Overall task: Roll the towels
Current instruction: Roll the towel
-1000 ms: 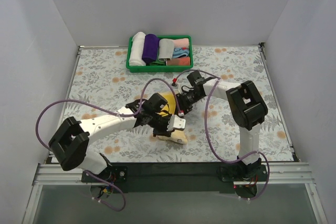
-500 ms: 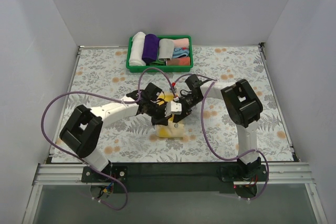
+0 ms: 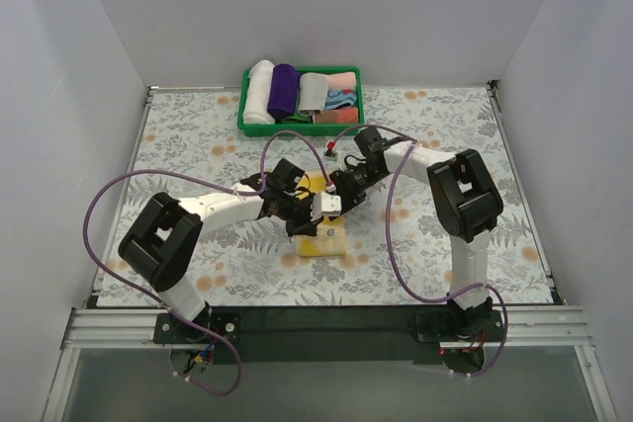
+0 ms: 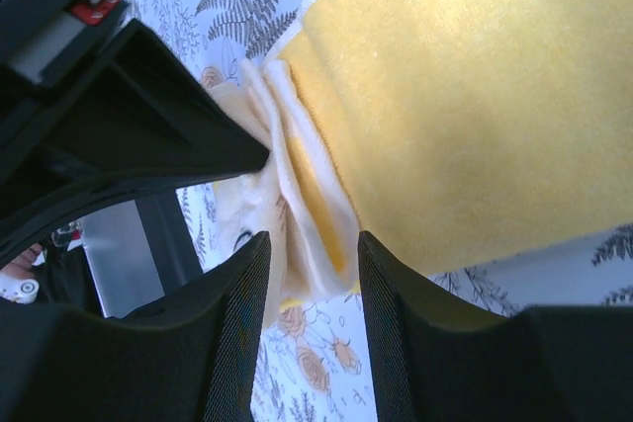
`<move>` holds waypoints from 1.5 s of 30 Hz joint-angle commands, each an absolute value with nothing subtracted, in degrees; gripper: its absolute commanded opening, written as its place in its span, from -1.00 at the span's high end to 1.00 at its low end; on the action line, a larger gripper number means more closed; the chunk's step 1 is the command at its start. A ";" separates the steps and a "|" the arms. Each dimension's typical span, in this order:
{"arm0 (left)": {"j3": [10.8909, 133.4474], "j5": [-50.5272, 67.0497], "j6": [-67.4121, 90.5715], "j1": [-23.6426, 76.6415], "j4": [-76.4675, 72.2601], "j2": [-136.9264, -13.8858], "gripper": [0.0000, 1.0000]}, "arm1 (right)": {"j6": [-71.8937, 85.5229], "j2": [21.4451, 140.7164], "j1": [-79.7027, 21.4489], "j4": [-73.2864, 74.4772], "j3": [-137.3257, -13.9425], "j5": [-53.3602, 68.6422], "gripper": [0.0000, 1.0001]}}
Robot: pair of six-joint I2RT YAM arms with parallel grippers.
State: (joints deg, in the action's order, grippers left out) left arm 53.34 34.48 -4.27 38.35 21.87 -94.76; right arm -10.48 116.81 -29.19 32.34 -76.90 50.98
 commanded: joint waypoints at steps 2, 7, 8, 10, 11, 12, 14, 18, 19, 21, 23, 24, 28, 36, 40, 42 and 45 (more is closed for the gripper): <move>52.21 34.63 -5.27 38.06 19.34 -95.01 1.00 | -10.99 111.89 -28.74 35.42 -76.47 53.77 0.17; 52.03 34.54 -5.71 37.88 18.90 -95.97 1.00 | -9.76 110.21 -28.74 35.68 -73.66 59.84 0.19; 52.03 34.54 -5.71 37.71 18.90 -96.15 1.00 | -9.67 110.21 -28.91 35.86 -73.13 61.07 0.20; 52.21 34.54 -5.80 37.53 18.90 -96.59 1.00 | -9.49 110.48 -29.18 36.12 -72.69 62.13 0.23; 52.29 34.63 -5.80 37.44 18.81 -96.68 1.00 | -9.49 110.57 -29.35 36.30 -72.42 62.92 0.24; 52.38 34.63 -5.54 37.35 18.72 -96.85 1.00 | -9.49 110.65 -29.62 36.30 -72.25 63.19 0.25; 52.30 34.80 -5.36 37.27 18.63 -96.94 1.00 | -9.49 111.27 -30.40 36.39 -71.90 63.20 0.26; 52.30 34.80 -5.01 37.09 18.63 -96.51 1.00 | -10.19 114.69 -31.03 36.12 -70.75 61.35 0.29; 52.21 34.72 -5.01 37.00 18.63 -96.33 1.00 | -10.28 116.52 -31.11 35.95 -70.93 60.74 0.30; 51.94 34.63 -4.92 36.83 18.81 -95.80 0.95 | -10.55 118.47 -31.03 35.60 -71.63 58.02 0.33; 51.77 34.37 -5.01 36.57 19.94 -95.10 0.82 | -10.20 121.10 -30.94 34.90 -72.25 55.65 0.35; 51.51 34.28 -5.18 36.39 20.47 -94.84 0.59 | -10.02 121.90 -31.02 34.28 -72.25 55.20 0.35; 51.15 33.58 -6.41 34.37 22.76 -92.47 0.37 | -9.23 123.66 -30.94 33.05 -71.72 53.96 0.36; 46.59 32.44 -10.36 35.32 21.97 -77.19 -0.01 | -8.96 122.96 -31.20 33.13 -72.07 53.88 0.38; 42.02 22.79 -13.17 42.96 18.39 -73.04 -0.03 | -8.88 123.22 -31.20 33.13 -72.42 53.79 0.45; 39.64 16.91 -12.83 47.45 16.18 -72.51 -0.06 | -8.88 123.31 -31.20 33.22 -72.77 53.18 0.49; 38.15 11.54 -12.92 51.85 12.84 -73.82 -0.07 | -9.05 122.87 -31.20 33.22 -73.30 51.24 0.53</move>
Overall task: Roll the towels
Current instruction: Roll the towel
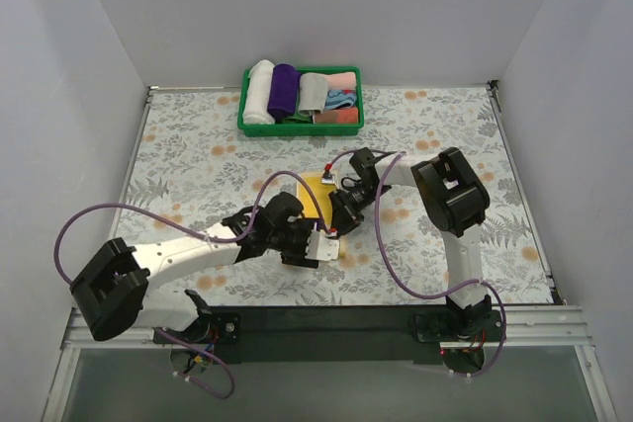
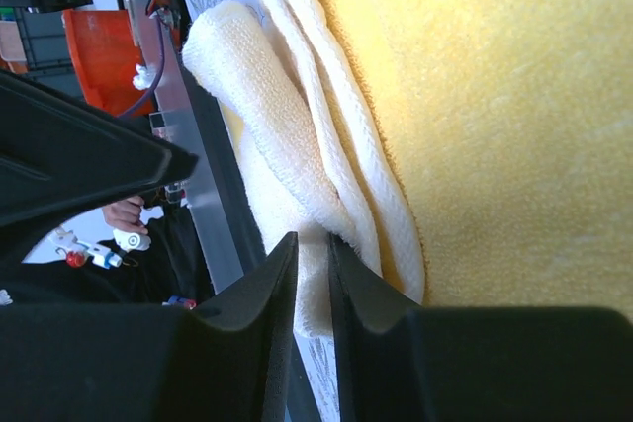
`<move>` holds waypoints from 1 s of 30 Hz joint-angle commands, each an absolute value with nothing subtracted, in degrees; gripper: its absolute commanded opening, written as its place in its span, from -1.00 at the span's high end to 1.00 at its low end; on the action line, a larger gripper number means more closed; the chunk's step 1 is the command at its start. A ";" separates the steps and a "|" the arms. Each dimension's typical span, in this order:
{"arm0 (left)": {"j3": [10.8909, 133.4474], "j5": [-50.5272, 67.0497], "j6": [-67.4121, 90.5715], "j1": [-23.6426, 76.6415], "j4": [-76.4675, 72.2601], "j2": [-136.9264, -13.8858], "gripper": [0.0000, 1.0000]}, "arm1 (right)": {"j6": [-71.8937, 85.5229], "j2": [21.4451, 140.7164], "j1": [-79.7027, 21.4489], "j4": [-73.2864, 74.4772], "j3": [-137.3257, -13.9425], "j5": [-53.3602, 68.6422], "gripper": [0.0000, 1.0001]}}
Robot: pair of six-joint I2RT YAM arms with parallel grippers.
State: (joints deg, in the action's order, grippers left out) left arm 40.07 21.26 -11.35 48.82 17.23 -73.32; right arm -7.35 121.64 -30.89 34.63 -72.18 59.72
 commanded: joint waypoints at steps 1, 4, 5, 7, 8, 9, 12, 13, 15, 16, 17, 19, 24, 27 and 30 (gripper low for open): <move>37.88 10.64 -13.18 52.81 12.31 -74.26 -0.07 | -8.97 122.96 -31.11 33.22 -73.65 50.81 0.54; 36.65 7.57 -13.80 55.28 8.97 -76.19 -0.07 | -9.05 123.48 -31.20 33.40 -73.83 50.63 0.58; 36.48 6.95 -13.80 56.07 7.49 -76.81 -0.07 | -9.05 123.75 -31.20 33.40 -74.00 50.63 0.59; 35.60 5.20 -14.33 56.86 5.55 -78.74 -0.07 | -9.05 124.28 -31.20 33.40 -74.18 50.62 0.60; 35.25 4.66 -14.59 57.47 4.93 -79.27 -0.07 | -8.97 124.36 -31.20 33.40 -74.18 50.62 0.60; 34.98 4.22 -14.85 57.65 4.23 -80.32 -0.07 | -9.05 124.71 -31.20 33.40 -74.18 50.62 0.60; 34.10 3.61 -15.20 58.01 2.73 -82.26 -0.05 | -9.14 125.07 -31.11 33.31 -74.18 50.62 0.61; 34.01 3.69 -15.21 58.01 2.64 -82.70 -0.02 | -9.23 125.16 -31.20 33.40 -74.18 50.62 0.61; 34.19 3.34 -14.77 58.10 2.63 -84.36 0.10 | -9.32 125.16 -31.20 33.40 -74.18 50.62 0.61; 34.45 3.43 -13.90 58.01 3.59 -84.90 0.20 | -9.49 125.07 -31.20 33.22 -74.18 50.62 0.61; 35.50 5.08 -13.54 58.09 4.82 -85.95 0.43 | -9.32 124.98 -31.20 33.31 -74.35 50.62 0.61; 37.43 8.94 -11.87 57.92 11.55 -86.57 0.56 | -9.40 124.20 -30.85 33.40 -74.62 50.36 0.61; 44.46 21.86 -5.98 56.78 23.80 -87.89 0.78 | -10.54 120.24 -26.47 36.12 -76.63 50.89 0.41; 45.61 24.42 -2.82 56.08 27.85 -88.94 0.88 | -11.69 116.47 -22.25 39.02 -79.88 50.28 0.03; 47.54 27.41 -2.20 54.68 31.72 -91.05 0.92 | -12.48 111.46 -17.59 40.17 -83.23 49.40 -0.12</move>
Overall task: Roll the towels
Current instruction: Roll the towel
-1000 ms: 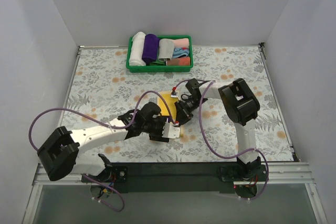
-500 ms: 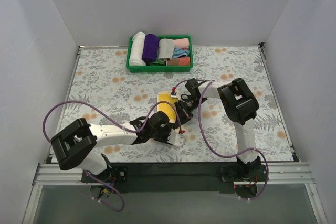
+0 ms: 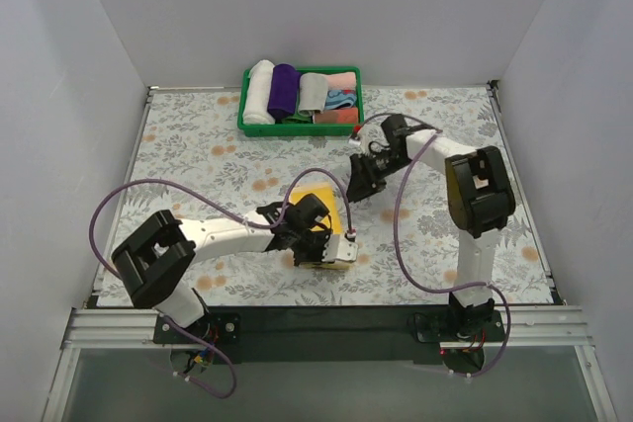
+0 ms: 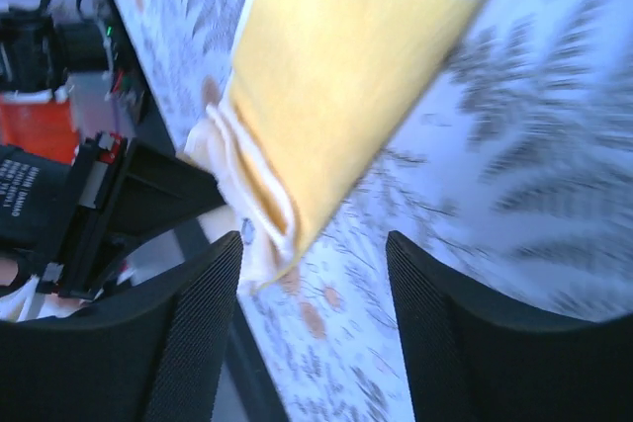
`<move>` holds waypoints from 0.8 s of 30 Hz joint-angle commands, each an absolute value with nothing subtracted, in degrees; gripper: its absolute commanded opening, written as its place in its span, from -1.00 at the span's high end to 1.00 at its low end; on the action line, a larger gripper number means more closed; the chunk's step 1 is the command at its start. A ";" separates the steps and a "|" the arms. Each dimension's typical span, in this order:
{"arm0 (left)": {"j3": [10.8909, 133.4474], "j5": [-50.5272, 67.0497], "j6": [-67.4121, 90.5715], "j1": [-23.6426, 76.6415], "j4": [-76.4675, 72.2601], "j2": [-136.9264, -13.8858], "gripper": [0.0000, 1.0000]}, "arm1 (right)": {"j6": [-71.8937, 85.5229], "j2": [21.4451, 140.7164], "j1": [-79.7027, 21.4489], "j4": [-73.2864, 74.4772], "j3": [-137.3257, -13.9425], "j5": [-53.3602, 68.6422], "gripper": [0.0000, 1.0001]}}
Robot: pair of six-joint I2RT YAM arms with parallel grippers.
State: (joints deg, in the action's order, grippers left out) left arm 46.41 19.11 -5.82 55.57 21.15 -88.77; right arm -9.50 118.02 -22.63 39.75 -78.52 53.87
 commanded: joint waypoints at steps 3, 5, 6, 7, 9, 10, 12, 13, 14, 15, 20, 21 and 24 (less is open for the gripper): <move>51.58 34.35 -2.37 50.02 36.20 -94.56 0.93 | -13.44 105.05 -13.28 39.90 -85.43 47.03 -0.24; 54.57 40.22 -3.07 45.99 39.80 -96.76 0.93 | -15.63 99.69 -11.44 39.73 -85.78 43.44 -0.28; 55.54 41.91 -3.42 44.66 40.86 -98.86 0.93 | -16.51 97.84 -11.16 39.64 -85.78 42.03 -0.35; 56.33 43.40 -4.65 43.60 43.13 -99.83 0.94 | -17.65 93.91 -10.99 39.55 -85.43 40.88 -0.41; 58.27 46.05 -5.01 41.05 44.55 -102.65 0.94 | -18.72 90.46 -10.81 38.85 -83.77 37.28 -0.78; 58.88 46.75 -5.01 40.35 46.04 -103.79 0.94 | -18.20 87.92 -10.81 37.89 -82.89 36.05 -0.89; 60.81 51.12 -5.62 38.33 47.98 -107.47 0.94 | -18.28 86.06 -10.72 38.58 -82.36 32.70 -0.97; 61.52 52.28 -6.15 37.71 49.82 -108.80 0.94 | -18.72 85.61 -10.64 39.80 -82.09 32.17 -0.97; 61.96 52.82 -6.59 36.66 50.09 -110.03 0.93 | -19.33 85.34 -10.37 40.42 -81.74 32.95 -0.97; 62.92 52.91 -7.03 36.30 50.71 -112.21 0.93 | -21.60 85.17 -9.85 41.30 -81.56 35.05 -0.97; 66.09 52.82 -8.44 32.97 53.61 -118.90 0.90 | -28.56 83.15 -11.32 47.99 -81.57 42.64 -0.96; 67.14 52.47 -9.39 32.61 54.05 -119.61 0.90 | -29.35 80.88 -12.56 47.81 -80.87 41.58 -0.93; 68.73 50.10 -10.98 31.55 55.37 -122.86 0.88 | -31.81 76.57 -20.80 45.18 -75.16 34.30 -0.77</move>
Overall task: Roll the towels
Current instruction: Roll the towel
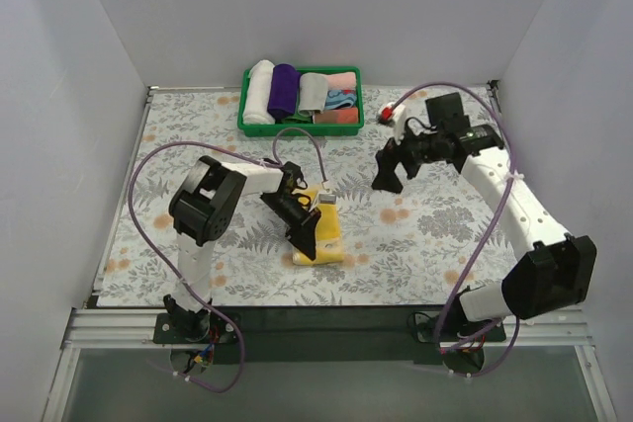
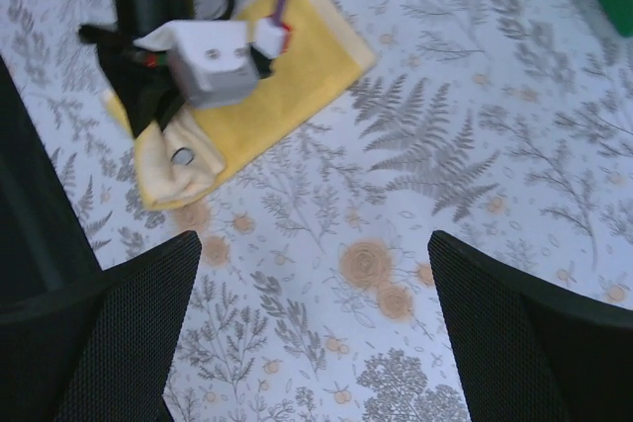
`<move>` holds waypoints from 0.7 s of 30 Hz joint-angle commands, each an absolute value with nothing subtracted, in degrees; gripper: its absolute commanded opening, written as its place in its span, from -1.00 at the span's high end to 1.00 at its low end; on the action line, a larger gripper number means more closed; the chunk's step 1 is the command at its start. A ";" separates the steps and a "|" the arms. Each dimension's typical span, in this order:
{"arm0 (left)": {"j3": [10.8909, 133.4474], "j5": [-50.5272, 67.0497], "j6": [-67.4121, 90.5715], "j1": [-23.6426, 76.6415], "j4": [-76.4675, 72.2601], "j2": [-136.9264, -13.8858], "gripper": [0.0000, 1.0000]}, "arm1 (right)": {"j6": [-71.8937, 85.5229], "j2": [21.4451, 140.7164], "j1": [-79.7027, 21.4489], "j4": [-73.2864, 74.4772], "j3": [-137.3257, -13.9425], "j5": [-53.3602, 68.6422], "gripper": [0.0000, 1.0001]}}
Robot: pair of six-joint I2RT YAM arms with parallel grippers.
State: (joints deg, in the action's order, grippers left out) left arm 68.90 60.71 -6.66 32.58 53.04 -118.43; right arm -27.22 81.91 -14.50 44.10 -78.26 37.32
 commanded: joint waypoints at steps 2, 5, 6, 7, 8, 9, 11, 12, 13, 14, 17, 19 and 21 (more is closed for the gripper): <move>69.87 49.40 -11.16 31.12 55.37 -124.53 0.87 | -32.43 75.50 -28.28 42.55 -69.82 30.17 -0.53; 71.27 49.22 -10.72 30.67 55.11 -126.46 0.85 | -30.68 75.32 -35.93 37.19 -65.06 27.08 -0.32; 71.54 49.22 -10.64 30.50 55.11 -126.91 0.85 | -29.80 75.93 -37.34 35.44 -62.52 26.72 -0.28; 72.07 49.39 -10.29 30.24 54.93 -127.18 0.85 | -29.01 76.20 -39.70 31.77 -61.19 26.20 -0.26; 72.42 49.66 -10.37 30.06 55.02 -127.79 0.83 | -27.79 76.64 -40.94 30.25 -60.30 26.19 -0.26; 72.68 49.75 -10.28 29.97 55.19 -128.05 0.83 | -26.99 77.51 -42.18 28.58 -58.73 26.19 -0.25; 73.30 50.01 -10.11 29.71 55.37 -128.67 0.82 | -25.76 78.48 -45.69 23.57 -57.22 25.93 -0.25; 73.47 50.01 -10.11 29.62 55.37 -128.85 0.81 | -24.97 79.36 -46.83 21.99 -56.26 25.75 -0.24; 73.56 50.01 -10.11 29.62 55.37 -129.11 0.81 | -24.61 79.80 -48.93 18.75 -54.68 25.49 -0.23; 73.74 49.92 -10.37 29.53 55.63 -129.72 0.81 | -24.35 80.24 -49.82 17.07 -53.80 24.62 -0.22; 74.62 50.01 -10.64 29.36 56.60 -130.60 0.79 | -23.91 83.22 -53.17 13.19 -52.47 21.29 -0.22; 74.62 50.01 -10.90 29.36 56.60 -130.69 0.77 | -23.91 85.69 -54.40 11.61 -52.65 20.22 -0.22; 74.62 50.10 -11.07 29.09 56.69 -130.78 0.76 | -24.26 87.96 -54.67 10.55 -52.03 18.99 -0.22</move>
State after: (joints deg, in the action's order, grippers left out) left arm 75.64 65.87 -7.03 30.09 63.13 -127.31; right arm -24.91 85.97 -54.22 17.06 -52.66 22.26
